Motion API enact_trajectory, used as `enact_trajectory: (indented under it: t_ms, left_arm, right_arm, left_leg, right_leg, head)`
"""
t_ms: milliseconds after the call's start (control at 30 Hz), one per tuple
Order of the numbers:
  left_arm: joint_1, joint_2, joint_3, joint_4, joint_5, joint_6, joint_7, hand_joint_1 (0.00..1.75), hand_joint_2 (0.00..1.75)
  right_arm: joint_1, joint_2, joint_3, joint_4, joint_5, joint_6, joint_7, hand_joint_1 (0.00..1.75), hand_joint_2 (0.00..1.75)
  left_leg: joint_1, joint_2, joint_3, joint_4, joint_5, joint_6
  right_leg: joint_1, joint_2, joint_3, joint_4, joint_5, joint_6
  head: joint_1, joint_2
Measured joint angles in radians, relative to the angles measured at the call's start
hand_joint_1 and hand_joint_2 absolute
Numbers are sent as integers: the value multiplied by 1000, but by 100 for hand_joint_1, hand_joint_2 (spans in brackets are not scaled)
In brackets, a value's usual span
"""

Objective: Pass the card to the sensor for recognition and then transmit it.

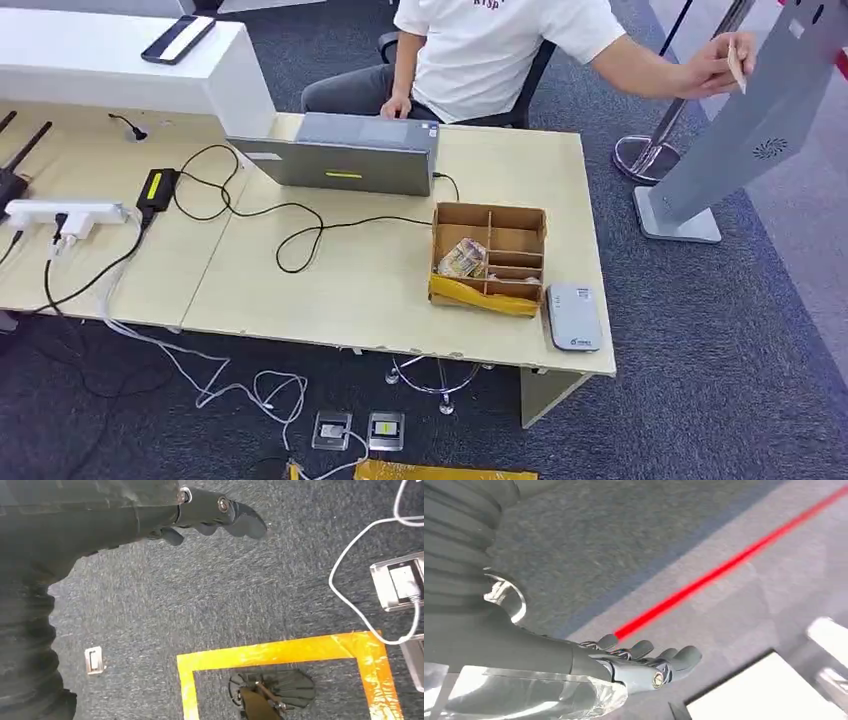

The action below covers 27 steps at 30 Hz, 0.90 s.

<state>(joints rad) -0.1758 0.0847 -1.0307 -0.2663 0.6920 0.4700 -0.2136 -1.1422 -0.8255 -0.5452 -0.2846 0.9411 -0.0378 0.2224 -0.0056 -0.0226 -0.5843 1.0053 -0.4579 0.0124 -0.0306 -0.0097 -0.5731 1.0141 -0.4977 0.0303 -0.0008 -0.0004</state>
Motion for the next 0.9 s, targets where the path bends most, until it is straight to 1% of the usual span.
enact_trajectory:
  t_ms: [67, 133, 200, 267, 367, 467, 600, 700, 767, 900]
  left_arm:
    - [-1, 0, 0, 0, -1, 0, 0, 0, 175]
    - [-1, -1, -1, 0, -3, 2, -2, 0, 175]
    - [-1, -1, -3, 0, -10, 8, -8, 0, 175]
    - [-2, -1, -6, 0, -13, 13, -14, 0, 175]
    - [-4, -1, -7, 0, -14, 18, -24, 0, 175]
    - [-8, -1, -7, 0, -13, 20, -32, 0, 175]
    - [-7, -1, -8, 0, -13, 21, -39, 0, 175]
    - [-9, -1, -8, 0, -16, 21, -45, 0, 175]
    - [-10, -1, -8, 0, -18, 21, -45, 0, 175]
    - [-8, 0, -8, 0, -20, 21, -48, 0, 175]
  right_arm:
    - [-13, -7, 28, 0, -4, -3, -7, 0, 175]
    - [-29, -8, 51, 0, -2, -3, -33, 0, 175]
    - [-68, -6, 89, 0, 19, -1, -85, 0, 175]
    - [-124, 6, 139, 0, 41, 2, -156, 0, 175]
    - [-196, 56, 229, -10, 63, -14, -287, 0, 175]
    - [-223, 116, 318, -23, 59, -45, -378, 0, 175]
    - [-229, 189, 422, -43, -1, -80, -447, 0, 175]
    - [-225, 247, 524, -68, -67, -127, -516, 0, 175]
    - [-216, 277, 582, -91, -99, -157, -530, 0, 175]
    - [-204, 309, 665, -120, -137, -166, -529, 0, 175]
  left_leg:
    - [0, 1, 0, 0, 0, 0]
    - [0, 2, -1, 0, -1, 0]
    - [-1, 4, -1, 0, 0, 0]
    - [-1, 4, -2, -1, 0, 0]
    - [2, 7, 0, -1, 0, -1]
    - [3, 5, 0, 0, 2, -2]
    - [4, 3, -1, -1, 2, -2]
    - [4, 5, 0, 0, 2, -2]
    - [5, 5, 0, 0, 2, -2]
    - [5, 2, -1, 0, 2, -2]
  right_leg:
    - [0, 1, 0, 0, 0, 0]
    - [0, 3, 0, 0, 0, 0]
    - [0, 4, -1, 0, 0, 0]
    - [0, 5, -1, 0, 0, 0]
    - [3, 7, 0, 0, 1, -1]
    - [4, 6, 0, 0, 1, -1]
    - [5, 4, 0, 0, 1, -1]
    - [5, 6, 0, 1, 1, -1]
    - [5, 6, 0, 1, 1, -1]
    - [5, 2, -1, 0, 1, -1]
  head:
    - [0, 0]
    - [0, 0]
    - [0, 0]
    - [0, 0]
    - [0, 0]
    - [1, 0]
    - [1, 0]
    - [0, 0]
    - [0, 0]
    - [1, 0]
